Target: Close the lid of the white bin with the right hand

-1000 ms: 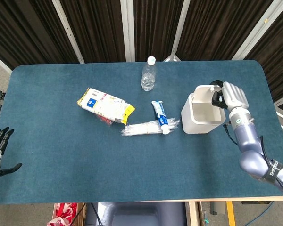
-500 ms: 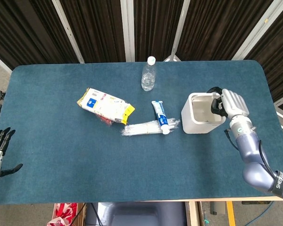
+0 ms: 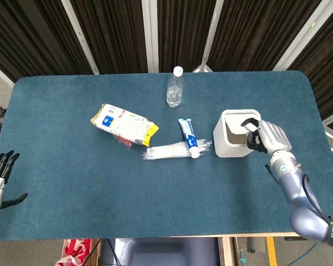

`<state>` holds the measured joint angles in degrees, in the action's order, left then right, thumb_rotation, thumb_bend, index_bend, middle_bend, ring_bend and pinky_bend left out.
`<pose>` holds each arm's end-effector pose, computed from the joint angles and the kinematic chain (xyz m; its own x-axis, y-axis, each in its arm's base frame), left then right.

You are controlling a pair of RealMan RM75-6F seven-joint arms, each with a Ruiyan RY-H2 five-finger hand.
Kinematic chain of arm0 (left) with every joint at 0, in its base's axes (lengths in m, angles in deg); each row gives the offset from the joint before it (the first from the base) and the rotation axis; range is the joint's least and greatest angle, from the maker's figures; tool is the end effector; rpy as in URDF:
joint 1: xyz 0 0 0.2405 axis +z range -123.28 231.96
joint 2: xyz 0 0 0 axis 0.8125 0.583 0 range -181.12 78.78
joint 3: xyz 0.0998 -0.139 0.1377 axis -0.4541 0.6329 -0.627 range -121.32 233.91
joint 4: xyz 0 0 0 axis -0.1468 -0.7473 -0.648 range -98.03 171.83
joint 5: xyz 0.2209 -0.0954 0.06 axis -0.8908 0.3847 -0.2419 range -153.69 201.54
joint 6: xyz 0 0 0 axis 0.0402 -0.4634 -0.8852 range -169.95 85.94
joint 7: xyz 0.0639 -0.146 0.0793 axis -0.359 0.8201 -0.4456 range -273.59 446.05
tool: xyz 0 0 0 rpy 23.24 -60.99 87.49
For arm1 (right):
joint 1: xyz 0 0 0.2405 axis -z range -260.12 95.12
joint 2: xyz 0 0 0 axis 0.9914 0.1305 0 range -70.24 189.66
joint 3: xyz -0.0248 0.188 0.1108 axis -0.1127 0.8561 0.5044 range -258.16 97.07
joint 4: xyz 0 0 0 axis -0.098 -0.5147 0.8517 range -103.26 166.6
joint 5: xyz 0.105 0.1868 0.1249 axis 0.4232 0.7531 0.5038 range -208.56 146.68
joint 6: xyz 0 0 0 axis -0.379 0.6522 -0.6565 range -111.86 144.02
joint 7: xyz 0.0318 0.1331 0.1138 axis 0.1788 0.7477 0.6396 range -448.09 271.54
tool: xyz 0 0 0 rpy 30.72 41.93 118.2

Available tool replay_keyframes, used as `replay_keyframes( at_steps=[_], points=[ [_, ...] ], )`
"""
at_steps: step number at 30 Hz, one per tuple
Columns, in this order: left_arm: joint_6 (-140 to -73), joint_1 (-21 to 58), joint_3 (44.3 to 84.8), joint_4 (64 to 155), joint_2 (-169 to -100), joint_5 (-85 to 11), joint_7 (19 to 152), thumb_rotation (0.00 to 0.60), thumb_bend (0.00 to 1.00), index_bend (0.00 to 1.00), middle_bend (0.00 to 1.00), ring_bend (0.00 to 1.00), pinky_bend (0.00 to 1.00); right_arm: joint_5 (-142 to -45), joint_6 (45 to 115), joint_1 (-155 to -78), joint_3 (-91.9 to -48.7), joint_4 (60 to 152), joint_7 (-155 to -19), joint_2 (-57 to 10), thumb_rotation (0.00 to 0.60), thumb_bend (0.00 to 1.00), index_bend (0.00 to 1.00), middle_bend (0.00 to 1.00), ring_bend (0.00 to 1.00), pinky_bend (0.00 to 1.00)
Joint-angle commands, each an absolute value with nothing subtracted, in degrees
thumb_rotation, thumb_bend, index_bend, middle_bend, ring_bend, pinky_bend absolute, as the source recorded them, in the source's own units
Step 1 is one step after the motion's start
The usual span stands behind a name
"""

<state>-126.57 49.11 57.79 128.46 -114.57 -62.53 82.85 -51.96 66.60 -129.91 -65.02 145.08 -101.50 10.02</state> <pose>-0.2982 0.2119 0.1078 0.4742 0.0289 0.8799 0.8804 -0.0233 -0.4737 -0.1453 -0.3794 0.0950 0.0819 -0.3361 0.9382 -0.9807 0.1405 0.1359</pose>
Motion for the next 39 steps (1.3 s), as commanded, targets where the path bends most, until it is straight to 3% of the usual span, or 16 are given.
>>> replay_keyframes(
  at_steps=[1,17,39],
  points=[
    [-126.6,49.1,57.7,128.5,-114.6,-62.6,82.8,0.6,0.0,0.0,0.0,0.0,0.0,-53.7,67.2,-128.9,-65.7,146.5,-100.9,10.1,0.6,0.8,0.33,0.83,0.99,0.89],
    [-126.8,49.2,57.6,128.6,-114.4,-62.9,82.8,0.6,0.0,0.0,0.0,0.0,0.0,-58.2,69.0,-126.8,-68.1,147.8,-99.6,7.4,0.6,0.8,0.25,0.83,0.99,0.89],
    [-126.4,49.1,57.7,128.6,-114.4,-62.5,82.8,0.6,0.0,0.0,0.0,0.0,0.0,-57.5,69.1,-127.3,-70.1,146.0,-100.7,5.3,0.6,0.8,0.25,0.83,0.99,0.89]
  ],
)
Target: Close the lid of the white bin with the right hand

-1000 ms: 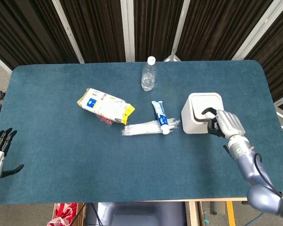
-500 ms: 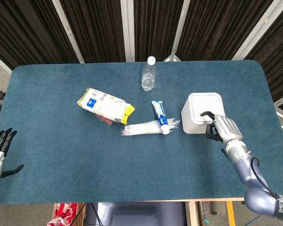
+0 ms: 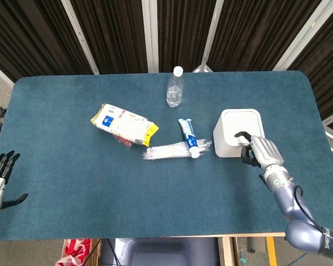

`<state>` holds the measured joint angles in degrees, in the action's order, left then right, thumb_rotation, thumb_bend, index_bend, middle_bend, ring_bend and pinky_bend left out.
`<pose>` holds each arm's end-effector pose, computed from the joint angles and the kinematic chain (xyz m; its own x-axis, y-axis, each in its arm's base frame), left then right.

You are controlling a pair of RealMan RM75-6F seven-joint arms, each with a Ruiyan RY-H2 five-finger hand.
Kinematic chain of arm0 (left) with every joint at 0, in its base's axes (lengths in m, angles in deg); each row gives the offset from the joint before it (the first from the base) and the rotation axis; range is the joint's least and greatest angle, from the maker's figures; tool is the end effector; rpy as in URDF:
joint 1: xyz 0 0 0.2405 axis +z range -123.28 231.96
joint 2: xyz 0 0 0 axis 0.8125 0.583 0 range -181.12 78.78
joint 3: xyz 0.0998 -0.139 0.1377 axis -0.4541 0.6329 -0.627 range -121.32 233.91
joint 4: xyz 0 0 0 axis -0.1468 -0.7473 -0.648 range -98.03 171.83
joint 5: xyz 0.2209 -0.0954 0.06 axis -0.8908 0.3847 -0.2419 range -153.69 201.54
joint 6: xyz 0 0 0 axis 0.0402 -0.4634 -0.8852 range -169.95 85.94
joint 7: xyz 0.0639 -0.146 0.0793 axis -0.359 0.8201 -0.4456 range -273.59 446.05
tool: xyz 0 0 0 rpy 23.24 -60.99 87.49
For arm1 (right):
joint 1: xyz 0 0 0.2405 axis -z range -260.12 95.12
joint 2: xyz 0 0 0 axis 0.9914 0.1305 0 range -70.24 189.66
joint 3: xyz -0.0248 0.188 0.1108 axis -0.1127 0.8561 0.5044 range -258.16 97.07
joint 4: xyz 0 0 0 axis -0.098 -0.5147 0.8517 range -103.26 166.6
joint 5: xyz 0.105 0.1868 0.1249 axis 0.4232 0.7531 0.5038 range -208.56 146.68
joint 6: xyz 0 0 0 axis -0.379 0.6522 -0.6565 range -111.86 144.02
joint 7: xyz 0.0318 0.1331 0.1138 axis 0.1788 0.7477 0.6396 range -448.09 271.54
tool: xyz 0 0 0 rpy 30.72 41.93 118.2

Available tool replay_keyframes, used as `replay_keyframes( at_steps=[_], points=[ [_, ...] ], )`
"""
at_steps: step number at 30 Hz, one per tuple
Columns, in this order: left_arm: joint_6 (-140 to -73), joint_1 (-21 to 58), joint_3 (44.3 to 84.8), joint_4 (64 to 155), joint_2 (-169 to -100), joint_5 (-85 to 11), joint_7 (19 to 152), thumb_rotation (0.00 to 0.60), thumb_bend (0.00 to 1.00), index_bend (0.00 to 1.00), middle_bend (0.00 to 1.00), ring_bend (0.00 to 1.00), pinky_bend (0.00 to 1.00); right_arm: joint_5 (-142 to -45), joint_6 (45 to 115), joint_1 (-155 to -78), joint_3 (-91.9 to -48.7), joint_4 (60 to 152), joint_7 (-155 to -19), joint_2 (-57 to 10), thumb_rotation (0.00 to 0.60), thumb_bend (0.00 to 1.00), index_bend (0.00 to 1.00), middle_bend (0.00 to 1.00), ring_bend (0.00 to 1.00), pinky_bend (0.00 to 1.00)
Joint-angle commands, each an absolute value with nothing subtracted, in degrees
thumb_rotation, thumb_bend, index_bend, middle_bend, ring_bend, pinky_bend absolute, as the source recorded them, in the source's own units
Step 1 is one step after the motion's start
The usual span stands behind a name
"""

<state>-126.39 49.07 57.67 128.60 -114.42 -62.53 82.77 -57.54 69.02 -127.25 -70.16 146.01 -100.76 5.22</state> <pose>-0.2983 0.2115 0.1074 0.4758 0.0337 0.8789 0.8796 -0.0243 -0.4752 -0.1654 -0.3474 0.0585 0.0871 -0.4110 0.9075 -0.9773 0.1416 0.1579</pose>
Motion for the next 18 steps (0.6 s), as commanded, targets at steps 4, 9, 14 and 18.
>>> replay_keyframes(
  at_steps=[4,9,14,18],
  points=[
    [-126.5,49.1,57.7,128.6,-114.4,-62.5,82.8,0.6,0.0,0.0,0.0,0.0,0.0,-57.6,69.6,-127.1,-69.4,146.2,-100.0,5.9,0.6,0.8,0.25,0.83,0.99,0.89],
    [-126.7,49.2,57.7,128.6,-114.4,-62.6,82.8,0.6,0.0,0.0,0.0,0.0,0.0,-60.8,73.1,-125.8,-66.8,146.3,-97.1,7.0,0.6,0.8,0.24,0.83,0.98,0.89],
    [-126.7,49.2,57.7,128.6,-114.4,-62.6,82.9,0.6,0.0,0.0,0.0,0.0,0.0,-70.9,80.3,-121.9,-66.4,146.8,-95.6,8.2,0.6,0.8,0.18,0.77,0.88,0.8],
    [-126.8,49.2,57.7,128.5,-114.3,-62.6,82.9,0.6,0.0,0.0,0.0,0.0,0.0,-81.4,86.2,-116.6,-69.5,146.8,-95.0,8.5,0.6,0.61,0.03,0.42,0.48,0.45]
  ],
)
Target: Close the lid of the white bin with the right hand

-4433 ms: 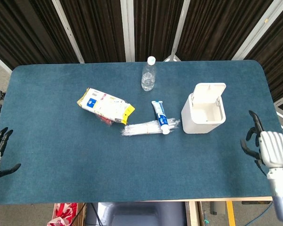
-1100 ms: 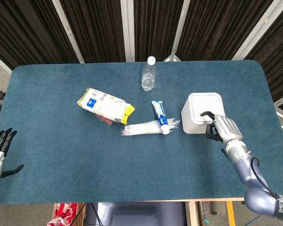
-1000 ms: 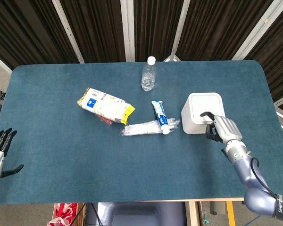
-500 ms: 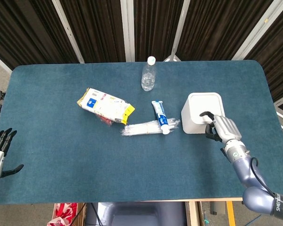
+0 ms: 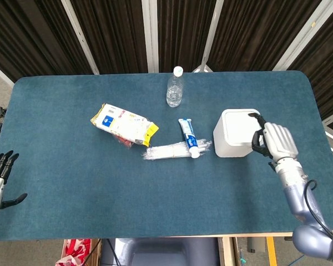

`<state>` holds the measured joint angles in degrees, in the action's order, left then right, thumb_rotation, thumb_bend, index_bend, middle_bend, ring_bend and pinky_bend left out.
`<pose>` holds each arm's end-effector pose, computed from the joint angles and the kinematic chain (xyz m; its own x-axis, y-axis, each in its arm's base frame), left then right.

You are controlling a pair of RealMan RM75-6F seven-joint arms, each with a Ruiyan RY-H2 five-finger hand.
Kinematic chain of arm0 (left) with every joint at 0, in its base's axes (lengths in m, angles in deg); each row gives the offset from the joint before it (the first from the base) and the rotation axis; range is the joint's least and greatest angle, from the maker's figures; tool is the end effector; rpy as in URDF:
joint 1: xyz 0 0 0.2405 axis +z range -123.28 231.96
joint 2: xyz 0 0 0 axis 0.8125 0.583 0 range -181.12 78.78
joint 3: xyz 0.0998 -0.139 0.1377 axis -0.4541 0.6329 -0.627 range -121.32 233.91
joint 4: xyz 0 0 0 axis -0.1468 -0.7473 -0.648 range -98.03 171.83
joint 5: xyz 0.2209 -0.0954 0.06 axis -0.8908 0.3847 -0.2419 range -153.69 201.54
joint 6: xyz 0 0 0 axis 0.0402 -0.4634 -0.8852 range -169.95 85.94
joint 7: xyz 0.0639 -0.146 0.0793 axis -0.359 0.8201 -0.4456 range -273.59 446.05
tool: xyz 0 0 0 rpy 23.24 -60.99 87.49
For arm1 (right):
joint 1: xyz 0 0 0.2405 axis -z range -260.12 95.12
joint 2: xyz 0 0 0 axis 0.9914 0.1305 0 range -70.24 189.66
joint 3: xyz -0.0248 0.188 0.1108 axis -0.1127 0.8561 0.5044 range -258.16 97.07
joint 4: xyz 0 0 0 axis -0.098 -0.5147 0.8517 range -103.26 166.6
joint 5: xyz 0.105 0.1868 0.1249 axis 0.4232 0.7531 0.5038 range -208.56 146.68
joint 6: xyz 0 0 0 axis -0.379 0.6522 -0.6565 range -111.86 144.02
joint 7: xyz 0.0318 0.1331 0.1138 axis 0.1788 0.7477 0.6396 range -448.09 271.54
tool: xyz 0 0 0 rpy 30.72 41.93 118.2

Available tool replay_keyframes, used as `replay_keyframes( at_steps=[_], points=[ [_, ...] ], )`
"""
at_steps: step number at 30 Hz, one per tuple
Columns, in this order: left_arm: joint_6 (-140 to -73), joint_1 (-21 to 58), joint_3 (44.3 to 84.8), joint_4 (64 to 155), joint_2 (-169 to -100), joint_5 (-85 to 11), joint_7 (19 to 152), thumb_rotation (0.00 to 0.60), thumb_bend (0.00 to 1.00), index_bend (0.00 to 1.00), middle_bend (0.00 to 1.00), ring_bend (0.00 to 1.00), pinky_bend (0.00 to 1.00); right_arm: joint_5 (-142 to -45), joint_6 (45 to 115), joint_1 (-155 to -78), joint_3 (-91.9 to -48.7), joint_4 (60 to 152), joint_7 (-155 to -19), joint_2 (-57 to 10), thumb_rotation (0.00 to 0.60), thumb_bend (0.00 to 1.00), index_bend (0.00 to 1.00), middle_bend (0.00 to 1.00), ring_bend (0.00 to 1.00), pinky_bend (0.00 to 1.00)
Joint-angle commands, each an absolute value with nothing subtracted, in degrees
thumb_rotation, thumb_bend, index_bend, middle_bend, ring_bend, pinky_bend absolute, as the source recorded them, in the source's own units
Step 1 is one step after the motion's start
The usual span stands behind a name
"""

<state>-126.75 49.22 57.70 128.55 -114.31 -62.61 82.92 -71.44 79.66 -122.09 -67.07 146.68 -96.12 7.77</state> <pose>-0.2986 0.2109 0.1092 0.4759 0.0279 0.8791 0.8795 -0.0228 -0.4754 -0.1495 -0.3593 0.1110 0.1411 -0.1639 0.9763 -0.9886 0.0287 0.1477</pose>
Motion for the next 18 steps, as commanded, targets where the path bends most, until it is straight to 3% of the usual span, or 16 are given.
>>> replay_keyframes(
  at_steps=[1,3,5,7,12,18],
  points=[
    [-126.9,49.3,57.7,128.5,-114.3,-62.7,82.9,0.6,0.0,0.0,0.0,0.0,0.0,-84.9,88.0,-114.8,-71.0,146.4,-94.8,8.2,0.6,0.49,0.0,0.3,0.33,0.35],
    [-126.9,49.3,57.6,128.6,-114.2,-62.8,82.9,0.6,0.0,0.0,0.0,0.0,0.0,-90.4,90.9,-111.4,-74.1,145.0,-94.6,7.3,0.6,0.34,0.0,0.11,0.11,0.21],
    [-126.9,49.4,57.5,128.6,-114.1,-62.9,83.0,0.6,0.0,0.0,0.0,0.0,0.0,-95.3,93.2,-108.1,-77.2,143.2,-93.4,5.9,0.6,0.3,0.0,0.01,0.01,0.1],
    [-126.7,49.4,57.3,128.7,-113.9,-62.8,82.9,0.6,0.0,0.0,0.0,0.0,0.0,-100.3,95.5,-104.1,-80.9,140.7,-91.6,4.1,0.6,0.29,0.0,0.0,0.0,0.03],
    [-126.9,49.6,57.4,128.6,-114.1,-62.7,81.8,0.6,0.0,0.0,0.0,0.0,0.0,-109.1,102.3,-96.5,-86.6,133.4,-91.2,-0.8,0.6,0.29,0.0,0.0,0.0,0.0],
    [-127.1,49.5,57.4,128.4,-114.7,-62.9,80.4,0.6,0.0,0.0,0.0,0.0,0.0,-112.7,107.7,-92.3,-86.5,128.3,-90.4,-4.3,0.6,0.29,0.0,0.0,0.0,0.0]
  ],
)
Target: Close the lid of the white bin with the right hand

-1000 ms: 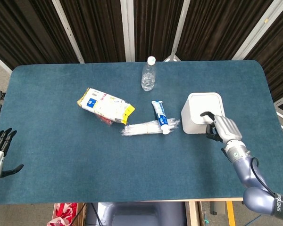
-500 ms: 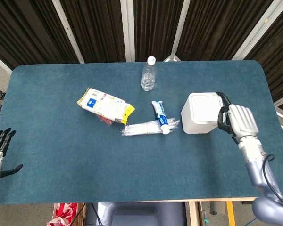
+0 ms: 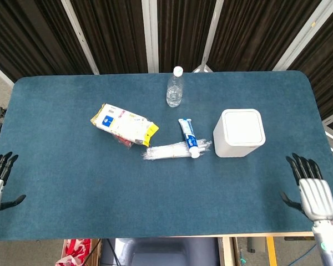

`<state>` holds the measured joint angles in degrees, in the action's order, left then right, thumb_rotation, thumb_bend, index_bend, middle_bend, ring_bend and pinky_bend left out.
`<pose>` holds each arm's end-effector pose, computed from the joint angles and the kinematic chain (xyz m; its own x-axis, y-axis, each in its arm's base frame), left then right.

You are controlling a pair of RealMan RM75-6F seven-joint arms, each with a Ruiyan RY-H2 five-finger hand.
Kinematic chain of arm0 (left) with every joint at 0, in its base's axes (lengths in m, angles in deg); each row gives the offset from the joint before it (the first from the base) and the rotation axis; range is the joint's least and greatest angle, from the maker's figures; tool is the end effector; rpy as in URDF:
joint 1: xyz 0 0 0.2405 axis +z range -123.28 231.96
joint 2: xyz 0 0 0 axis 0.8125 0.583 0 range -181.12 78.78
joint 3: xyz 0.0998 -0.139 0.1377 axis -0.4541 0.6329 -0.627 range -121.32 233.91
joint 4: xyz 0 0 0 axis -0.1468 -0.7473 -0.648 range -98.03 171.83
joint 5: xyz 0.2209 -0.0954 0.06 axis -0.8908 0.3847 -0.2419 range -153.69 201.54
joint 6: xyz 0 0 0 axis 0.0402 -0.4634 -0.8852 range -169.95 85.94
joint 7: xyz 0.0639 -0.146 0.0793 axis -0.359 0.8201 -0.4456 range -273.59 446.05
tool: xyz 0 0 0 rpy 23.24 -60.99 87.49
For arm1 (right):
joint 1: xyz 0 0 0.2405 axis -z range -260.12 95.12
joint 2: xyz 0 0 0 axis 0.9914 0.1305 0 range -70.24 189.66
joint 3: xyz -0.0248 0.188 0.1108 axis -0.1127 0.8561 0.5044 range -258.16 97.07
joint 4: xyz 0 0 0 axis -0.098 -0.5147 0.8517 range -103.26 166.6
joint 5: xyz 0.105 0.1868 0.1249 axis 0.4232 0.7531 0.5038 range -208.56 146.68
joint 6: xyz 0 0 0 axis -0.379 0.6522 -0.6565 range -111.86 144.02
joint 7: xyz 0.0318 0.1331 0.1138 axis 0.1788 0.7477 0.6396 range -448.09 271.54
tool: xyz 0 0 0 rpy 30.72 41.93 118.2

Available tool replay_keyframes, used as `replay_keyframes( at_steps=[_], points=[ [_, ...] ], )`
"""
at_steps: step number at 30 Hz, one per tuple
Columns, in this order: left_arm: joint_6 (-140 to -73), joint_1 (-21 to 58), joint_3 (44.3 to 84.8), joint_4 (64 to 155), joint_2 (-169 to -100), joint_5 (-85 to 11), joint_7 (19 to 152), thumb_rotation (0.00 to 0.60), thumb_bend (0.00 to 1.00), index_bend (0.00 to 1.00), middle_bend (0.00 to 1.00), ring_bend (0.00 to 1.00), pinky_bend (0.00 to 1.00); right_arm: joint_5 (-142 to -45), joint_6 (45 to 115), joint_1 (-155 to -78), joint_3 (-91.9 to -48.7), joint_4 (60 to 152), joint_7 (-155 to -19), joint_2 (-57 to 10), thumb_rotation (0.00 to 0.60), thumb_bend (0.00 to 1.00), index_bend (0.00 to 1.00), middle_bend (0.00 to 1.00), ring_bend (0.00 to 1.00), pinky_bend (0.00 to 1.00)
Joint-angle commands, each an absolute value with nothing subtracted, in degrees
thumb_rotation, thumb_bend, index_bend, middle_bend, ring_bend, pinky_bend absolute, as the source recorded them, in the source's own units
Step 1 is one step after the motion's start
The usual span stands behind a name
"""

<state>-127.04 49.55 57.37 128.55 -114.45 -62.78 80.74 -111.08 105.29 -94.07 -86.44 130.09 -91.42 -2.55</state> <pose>-0.2992 0.2077 0.1080 0.5072 0.0305 0.8613 0.8618 -0.0218 -0.5068 -0.2777 -0.2084 0.1017 0.3929 -0.0472 0.9184 -0.9195 -0.0059 0.3931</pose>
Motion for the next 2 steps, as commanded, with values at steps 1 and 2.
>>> replay_keyframes(
  at_steps=[1,2],
  points=[
    [-127.2,49.4,57.5,128.2,-114.9,-63.0,80.1,0.6,0.0,0.0,0.0,0.0,0.0,-113.1,108.2,-91.9,-86.2,127.7,-90.1,-4.7,0.6,0.29,0.0,0.0,0.0,0.0],
    [-127.1,49.4,57.5,128.0,-115.0,-62.9,80.0,0.6,0.0,0.0,0.0,0.0,0.0,-113.4,108.4,-91.6,-85.9,127.0,-90.0,-5.0,0.6,0.29,0.0,0.0,0.0,0.0]
  ],
)
